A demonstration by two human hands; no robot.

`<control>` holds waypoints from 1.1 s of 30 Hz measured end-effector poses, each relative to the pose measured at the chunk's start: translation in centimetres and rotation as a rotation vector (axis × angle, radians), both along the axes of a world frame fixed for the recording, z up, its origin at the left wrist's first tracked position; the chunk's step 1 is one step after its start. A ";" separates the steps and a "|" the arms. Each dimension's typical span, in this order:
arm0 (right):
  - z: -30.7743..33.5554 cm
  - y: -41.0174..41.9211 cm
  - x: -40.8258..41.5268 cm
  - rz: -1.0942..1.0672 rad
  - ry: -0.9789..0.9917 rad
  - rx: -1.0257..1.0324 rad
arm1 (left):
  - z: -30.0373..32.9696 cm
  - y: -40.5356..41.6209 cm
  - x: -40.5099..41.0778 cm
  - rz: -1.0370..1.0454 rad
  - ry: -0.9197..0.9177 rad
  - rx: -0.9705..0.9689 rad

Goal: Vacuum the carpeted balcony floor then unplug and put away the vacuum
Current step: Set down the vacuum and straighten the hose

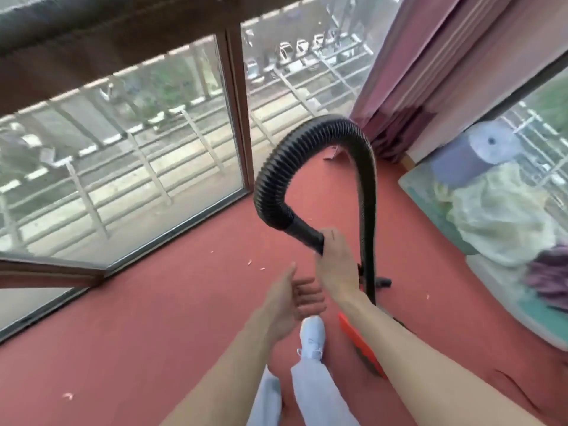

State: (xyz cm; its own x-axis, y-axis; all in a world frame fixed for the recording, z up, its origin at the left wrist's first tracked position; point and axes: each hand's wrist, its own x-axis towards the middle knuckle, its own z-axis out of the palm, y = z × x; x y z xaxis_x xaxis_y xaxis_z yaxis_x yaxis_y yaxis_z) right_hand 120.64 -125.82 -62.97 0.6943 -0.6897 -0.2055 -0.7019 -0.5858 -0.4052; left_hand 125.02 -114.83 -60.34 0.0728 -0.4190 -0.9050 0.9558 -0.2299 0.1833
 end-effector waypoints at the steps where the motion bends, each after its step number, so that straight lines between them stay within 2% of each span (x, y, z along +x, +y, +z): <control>1: 1.2 0.0 -0.4 -0.021 -0.017 0.013 | 1.4 -0.5 -0.2 0.017 0.045 -0.026; 6: 7.0 0.8 -3.7 -0.154 -0.191 0.122 | 7.3 -1.2 -1.8 -0.034 0.102 -0.019; 9: 10.2 2.0 -6.2 -0.269 -0.285 0.293 | 9.9 -1.3 -3.7 -0.092 0.103 0.005; 11: 12.2 2.9 -8.0 -0.318 -0.301 0.279 | 11.2 -1.4 -5.5 -0.101 0.118 0.006; 15: 14.9 5.4 -12.2 -0.415 -0.332 0.279 | 11.6 -1.6 -9.7 0.101 0.259 -0.143; 19: 15.9 6.5 -16.9 -0.512 -0.233 0.389 | 10.8 -1.5 -14.2 0.267 0.265 -0.087; 22: 17.7 7.2 -21.5 -0.341 -0.201 0.467 | 10.4 -0.9 -16.9 0.337 0.261 0.048; 26: 21.9 5.8 -27.6 -0.087 0.094 0.449 | 10.2 -0.3 -19.1 0.536 0.191 0.268; 28: 24.7 5.3 -28.4 0.028 -0.045 0.395 | 8.9 0.7 -19.8 0.531 0.133 0.351; 30: 26.0 5.4 -27.6 0.200 -0.219 0.256 | 8.0 1.6 -19.8 0.456 0.075 0.368; 31: 26.3 5.6 -26.8 0.337 -0.242 0.148 | 7.7 1.8 -20.0 0.485 0.042 0.340; 33: 25.7 6.3 -25.4 0.578 -0.089 -0.124 | 5.8 2.2 -20.5 0.341 -0.105 0.352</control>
